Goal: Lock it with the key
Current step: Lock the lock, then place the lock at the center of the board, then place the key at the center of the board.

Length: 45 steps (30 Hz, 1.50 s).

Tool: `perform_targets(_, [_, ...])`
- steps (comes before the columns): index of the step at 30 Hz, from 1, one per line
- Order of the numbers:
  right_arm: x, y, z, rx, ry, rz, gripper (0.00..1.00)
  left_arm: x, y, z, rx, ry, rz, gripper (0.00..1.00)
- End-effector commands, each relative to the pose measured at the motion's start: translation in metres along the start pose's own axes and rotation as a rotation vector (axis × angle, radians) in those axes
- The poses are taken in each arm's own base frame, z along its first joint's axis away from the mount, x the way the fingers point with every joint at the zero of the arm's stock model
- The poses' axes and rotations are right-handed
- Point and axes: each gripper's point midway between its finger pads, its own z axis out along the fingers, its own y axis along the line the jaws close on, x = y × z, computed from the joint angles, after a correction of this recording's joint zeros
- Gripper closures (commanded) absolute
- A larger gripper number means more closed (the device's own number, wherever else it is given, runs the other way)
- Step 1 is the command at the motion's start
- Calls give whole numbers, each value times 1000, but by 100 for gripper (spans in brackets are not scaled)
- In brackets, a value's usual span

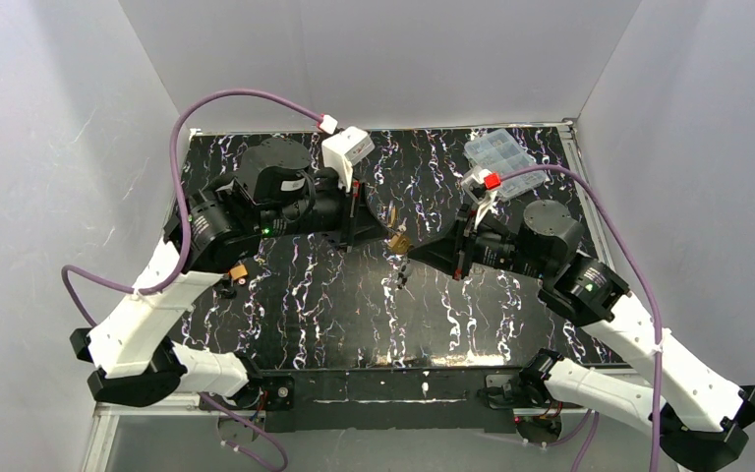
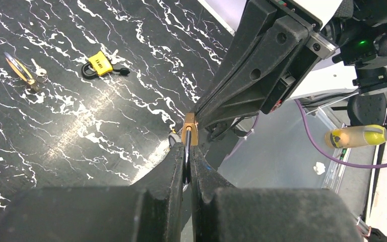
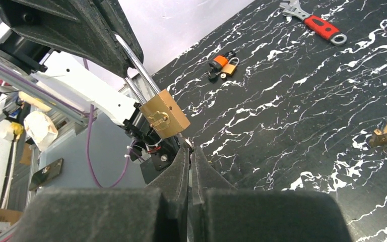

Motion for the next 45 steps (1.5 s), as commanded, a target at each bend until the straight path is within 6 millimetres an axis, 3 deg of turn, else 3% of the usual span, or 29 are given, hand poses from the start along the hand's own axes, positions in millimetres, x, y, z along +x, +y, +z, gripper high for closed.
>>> perform_targets(1, [27, -33, -8, 157, 70, -4, 99, -17, 4, -29, -44, -78, 34, 100])
perform_targets(10, [52, -53, -11, 235, 119, 17, 99, -13, 29, -26, -130, -52, 6, 100])
perform_targets(13, [62, -61, -9, 274, 146, 48, 99, -4, 47, -17, -206, -14, -18, 100])
perform_targets(16, [82, -75, -5, 330, 198, 121, 99, 21, 71, 5, -286, 64, -69, 100])
perform_targets(21, [126, -105, 3, 462, 286, 255, 99, 78, 93, 61, -281, 169, -198, 100])
perform_targets(25, [154, -119, 10, 512, 331, 339, 99, 120, 113, 99, -298, 228, -288, 100])
perform_targets(30, [181, -135, 18, 575, 378, 413, 99, 157, 133, 137, -312, 272, -355, 100])
perform_targets(39, [206, -159, 36, 652, 436, 458, 99, 207, 147, 177, -297, 379, -434, 100])
perform_targets(45, [215, -167, 42, 683, 462, 484, 99, 226, 156, 185, -307, 435, -450, 88])
